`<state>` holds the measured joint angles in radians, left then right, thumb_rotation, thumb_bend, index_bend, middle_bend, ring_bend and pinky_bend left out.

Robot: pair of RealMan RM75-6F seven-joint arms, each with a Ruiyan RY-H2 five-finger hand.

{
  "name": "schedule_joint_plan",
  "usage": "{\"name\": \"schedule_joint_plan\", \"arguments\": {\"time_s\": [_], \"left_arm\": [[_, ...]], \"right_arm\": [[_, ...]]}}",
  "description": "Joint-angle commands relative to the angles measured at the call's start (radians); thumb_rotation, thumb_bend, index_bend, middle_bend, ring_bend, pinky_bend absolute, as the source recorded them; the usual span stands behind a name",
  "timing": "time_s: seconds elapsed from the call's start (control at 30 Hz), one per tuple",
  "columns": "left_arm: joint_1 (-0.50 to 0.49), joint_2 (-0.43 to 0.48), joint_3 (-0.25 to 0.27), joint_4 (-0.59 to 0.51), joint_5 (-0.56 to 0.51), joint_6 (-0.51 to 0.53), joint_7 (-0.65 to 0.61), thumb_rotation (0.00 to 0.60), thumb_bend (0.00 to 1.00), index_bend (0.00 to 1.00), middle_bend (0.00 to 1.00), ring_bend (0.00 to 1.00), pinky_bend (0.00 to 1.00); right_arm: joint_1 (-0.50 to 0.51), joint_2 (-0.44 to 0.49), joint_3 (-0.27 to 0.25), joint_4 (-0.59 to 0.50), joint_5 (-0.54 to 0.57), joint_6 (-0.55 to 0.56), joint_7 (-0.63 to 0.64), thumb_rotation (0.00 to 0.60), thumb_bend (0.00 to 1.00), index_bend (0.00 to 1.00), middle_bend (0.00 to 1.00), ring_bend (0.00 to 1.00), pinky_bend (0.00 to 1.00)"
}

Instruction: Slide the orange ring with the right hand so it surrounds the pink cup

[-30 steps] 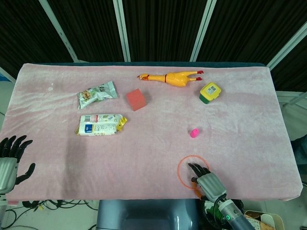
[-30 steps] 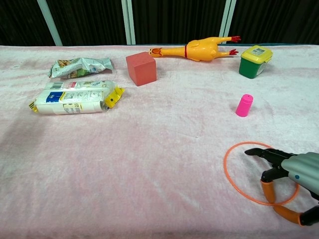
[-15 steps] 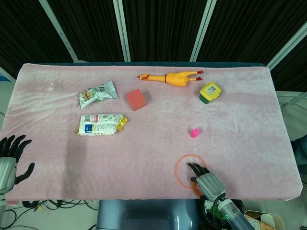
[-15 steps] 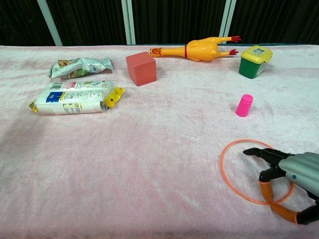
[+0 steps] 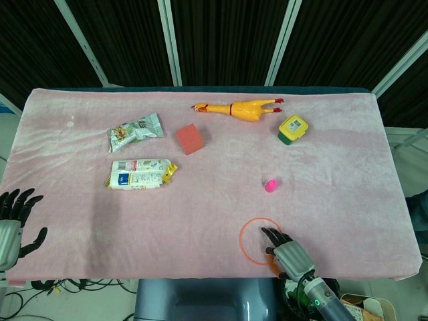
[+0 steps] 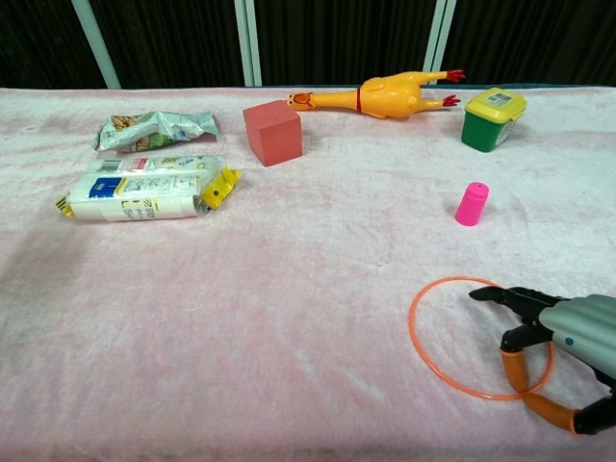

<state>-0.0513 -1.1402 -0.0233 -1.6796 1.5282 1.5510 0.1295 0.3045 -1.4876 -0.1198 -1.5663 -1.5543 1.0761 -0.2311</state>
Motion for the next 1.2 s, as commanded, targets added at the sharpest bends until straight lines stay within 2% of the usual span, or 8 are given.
{"name": "schedule_joint_plan", "arguments": {"time_s": [0.03,0.7,1.2], "left_arm": [[0.000,0.000,0.000,0.000,0.001,0.000,0.000,0.600,0.33,0.19,0.10,0.00,0.00],[0.005,0.007,-0.004,0.000,0.002,0.007,-0.009,0.600,0.33,0.20,0.10,0.00,0.00],[0.007,0.007,-0.006,0.000,0.002,0.007,-0.009,0.600,0.33,0.20,0.10,0.00,0.00]], "right_arm": [[0.001,0.001,0.001,-0.003,-0.003,0.004,0.003,0.600,0.43,0.66,0.00,0.03,0.19],[-0.013,0.000,0.003,0.011,-0.071,0.093,0.073,0.600,0.48,0.73,0.00,0.03,0.19],[-0.023,0.040,0.039,0.006,-0.091,0.181,0.127,0.600,0.50,0.75,0.00,0.06,0.19]]}}
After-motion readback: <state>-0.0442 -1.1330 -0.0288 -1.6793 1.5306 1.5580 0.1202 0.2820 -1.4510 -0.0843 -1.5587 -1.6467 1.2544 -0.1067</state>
